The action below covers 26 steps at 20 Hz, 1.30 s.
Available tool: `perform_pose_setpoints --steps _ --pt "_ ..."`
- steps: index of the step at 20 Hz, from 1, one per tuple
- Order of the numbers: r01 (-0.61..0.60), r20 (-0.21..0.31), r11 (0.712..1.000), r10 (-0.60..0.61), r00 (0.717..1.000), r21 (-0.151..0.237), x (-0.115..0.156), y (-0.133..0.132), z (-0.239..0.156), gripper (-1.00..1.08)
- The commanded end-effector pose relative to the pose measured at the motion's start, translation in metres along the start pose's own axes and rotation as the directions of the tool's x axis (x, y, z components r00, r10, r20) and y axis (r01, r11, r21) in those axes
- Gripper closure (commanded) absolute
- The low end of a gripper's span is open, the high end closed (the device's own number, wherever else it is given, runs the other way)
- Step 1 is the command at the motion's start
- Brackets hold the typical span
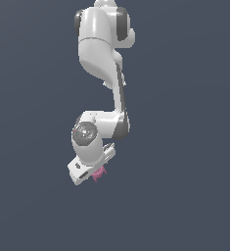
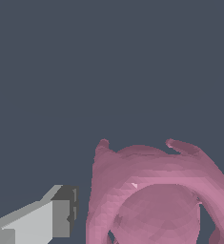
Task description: Pick up the object and move it to a goal position.
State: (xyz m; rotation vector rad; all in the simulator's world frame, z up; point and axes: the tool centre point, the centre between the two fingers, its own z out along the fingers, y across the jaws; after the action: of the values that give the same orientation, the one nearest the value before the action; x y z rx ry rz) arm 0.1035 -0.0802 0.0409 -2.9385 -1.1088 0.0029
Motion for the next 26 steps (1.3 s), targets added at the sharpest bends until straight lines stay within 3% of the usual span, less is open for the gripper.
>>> perform_pose_setpoints --steps 1,4,5,18,26 --pt "0.000 -0.001 1.000 0.000 1.000 -0.002 0.001 0.001 0.003 -0.92" --pt "0.000 -0.001 1.000 0.000 1.000 -0.002 0.002 0.001 0.001 -0.92" --pt "0.000 -0.001 1.000 0.000 1.000 -0.002 0.002 0.001 0.001 1.08" --pt "0.000 -0.001 1.000 0.000 1.000 -0.002 0.002 0.001 -0.001 1.08" --pt "0.000 -0.001 1.000 0.000 1.000 -0.002 0.003 -0.008 -0.032 1.08"
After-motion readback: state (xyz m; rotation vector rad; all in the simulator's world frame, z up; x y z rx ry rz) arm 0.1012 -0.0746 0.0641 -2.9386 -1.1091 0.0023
